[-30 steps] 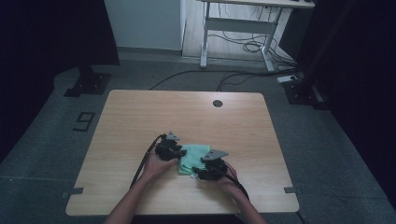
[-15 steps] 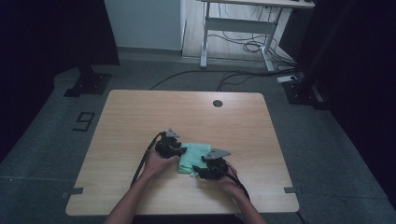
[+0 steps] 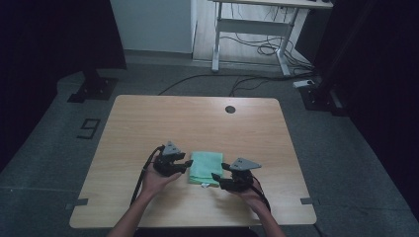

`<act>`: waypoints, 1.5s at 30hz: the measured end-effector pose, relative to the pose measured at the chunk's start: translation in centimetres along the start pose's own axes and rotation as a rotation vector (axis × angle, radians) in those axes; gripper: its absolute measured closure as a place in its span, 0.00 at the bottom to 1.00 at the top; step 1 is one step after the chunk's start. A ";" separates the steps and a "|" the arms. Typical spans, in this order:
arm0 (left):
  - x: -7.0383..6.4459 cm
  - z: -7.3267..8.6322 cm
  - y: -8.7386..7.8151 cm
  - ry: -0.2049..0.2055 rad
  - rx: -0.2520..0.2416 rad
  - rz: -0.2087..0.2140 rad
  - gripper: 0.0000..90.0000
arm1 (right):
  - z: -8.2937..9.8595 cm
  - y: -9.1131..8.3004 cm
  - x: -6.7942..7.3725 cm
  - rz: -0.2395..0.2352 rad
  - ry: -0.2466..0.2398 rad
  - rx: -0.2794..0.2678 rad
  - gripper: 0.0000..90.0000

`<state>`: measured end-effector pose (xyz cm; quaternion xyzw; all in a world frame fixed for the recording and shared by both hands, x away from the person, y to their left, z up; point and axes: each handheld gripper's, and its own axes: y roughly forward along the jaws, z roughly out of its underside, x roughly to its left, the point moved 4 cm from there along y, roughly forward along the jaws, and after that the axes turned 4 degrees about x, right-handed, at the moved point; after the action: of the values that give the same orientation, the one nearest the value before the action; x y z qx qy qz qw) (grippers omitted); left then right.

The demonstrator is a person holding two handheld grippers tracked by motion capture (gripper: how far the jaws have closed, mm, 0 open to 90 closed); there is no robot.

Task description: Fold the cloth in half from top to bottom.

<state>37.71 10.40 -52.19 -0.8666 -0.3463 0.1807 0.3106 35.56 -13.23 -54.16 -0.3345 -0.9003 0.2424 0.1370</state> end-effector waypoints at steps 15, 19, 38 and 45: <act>-1.0 4.6 -3.0 0.013 -0.009 -0.004 0.54 | 3.8 -5.2 -1.0 0.068 0.042 -0.042 0.44; -1.1 6.2 -3.6 -0.010 -0.018 -0.011 0.54 | 5.2 -5.9 -1.4 0.090 0.054 -0.027 0.44; -0.4 9.5 -3.9 -0.042 0.030 -0.061 0.51 | 7.4 -6.6 -1.3 0.107 0.074 0.036 0.41; 0.0 9.5 -3.9 -0.055 0.029 -0.063 0.50 | 7.0 -6.2 -1.2 0.108 0.065 0.035 0.40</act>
<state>30.75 16.50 -56.66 -0.8453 -0.3793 0.1996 0.3191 30.23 -20.50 -56.95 -0.3878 -0.8717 0.2539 0.1587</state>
